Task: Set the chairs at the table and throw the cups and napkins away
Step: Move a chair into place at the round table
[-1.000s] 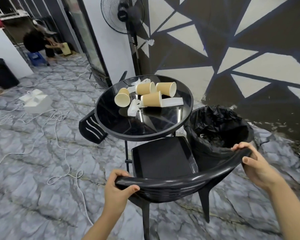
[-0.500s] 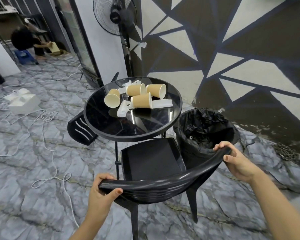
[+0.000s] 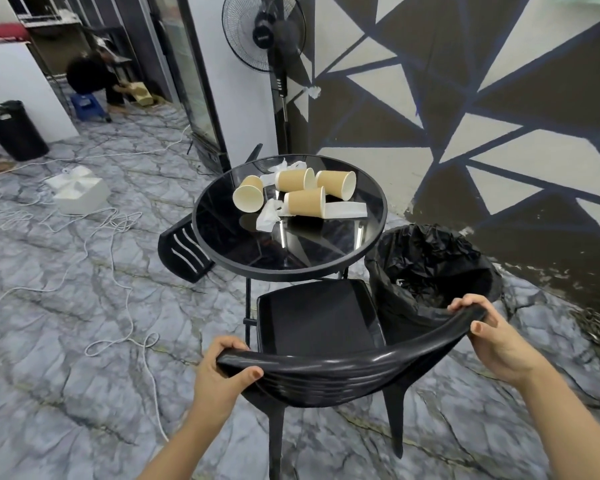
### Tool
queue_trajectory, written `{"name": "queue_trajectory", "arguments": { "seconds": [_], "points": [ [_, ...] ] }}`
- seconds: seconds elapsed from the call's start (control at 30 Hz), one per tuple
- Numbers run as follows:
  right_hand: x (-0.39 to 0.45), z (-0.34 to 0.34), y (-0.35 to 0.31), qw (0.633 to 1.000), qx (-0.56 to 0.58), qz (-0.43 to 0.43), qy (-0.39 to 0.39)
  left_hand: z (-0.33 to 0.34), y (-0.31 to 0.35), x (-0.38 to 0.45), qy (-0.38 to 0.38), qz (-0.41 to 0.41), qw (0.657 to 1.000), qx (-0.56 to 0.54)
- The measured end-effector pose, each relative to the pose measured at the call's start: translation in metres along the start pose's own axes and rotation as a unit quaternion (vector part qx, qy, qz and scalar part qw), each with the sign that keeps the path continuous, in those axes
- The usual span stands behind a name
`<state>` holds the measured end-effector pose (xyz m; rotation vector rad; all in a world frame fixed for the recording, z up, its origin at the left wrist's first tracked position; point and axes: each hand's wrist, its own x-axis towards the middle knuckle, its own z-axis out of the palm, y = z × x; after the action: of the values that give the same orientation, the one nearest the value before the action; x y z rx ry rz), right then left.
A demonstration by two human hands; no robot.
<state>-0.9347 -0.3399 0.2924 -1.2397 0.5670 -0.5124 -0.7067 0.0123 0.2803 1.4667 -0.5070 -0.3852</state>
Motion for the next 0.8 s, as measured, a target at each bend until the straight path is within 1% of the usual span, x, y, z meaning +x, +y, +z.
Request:
{"name": "queue_trajectory", "arguments": {
  "seconds": [0.27, 0.37, 0.4, 0.5, 0.57, 0.67, 0.8],
  "points": [
    [-0.005, 0.003, -0.009, 0.999, -0.003, 0.030, 0.021, -0.005, -0.005, 0.000, -0.005, -0.007, 1.000, 0.005],
    [-0.004, 0.001, -0.017, 0.997, 0.024, 0.058, 0.035, -0.009, -0.002, 0.003, -0.027, -0.022, 0.999, 0.008],
    [-0.003, -0.001, -0.020, 0.997, 0.009, 0.066, 0.038, -0.013, 0.002, 0.006, -0.032, -0.034, 0.999, 0.006],
    [0.006, -0.008, -0.032, 0.988, -0.129, 0.077, 0.047, -0.033, 0.015, 0.018, -0.056, -0.058, 0.996, 0.044],
    [0.016, 0.002, -0.046, 0.975, -0.207, 0.059, 0.047, -0.048, 0.025, 0.027, -0.067, -0.061, 0.993, 0.079],
    [0.036, 0.045, -0.070, 0.952, -0.303, 0.022, 0.022, -0.074, 0.036, 0.044, -0.041, -0.059, 0.990, 0.122],
    [0.070, 0.134, -0.083, 0.905, -0.423, -0.016, -0.049, -0.114, 0.045, 0.064, -0.017, -0.073, 0.969, 0.235]
  ]
}}
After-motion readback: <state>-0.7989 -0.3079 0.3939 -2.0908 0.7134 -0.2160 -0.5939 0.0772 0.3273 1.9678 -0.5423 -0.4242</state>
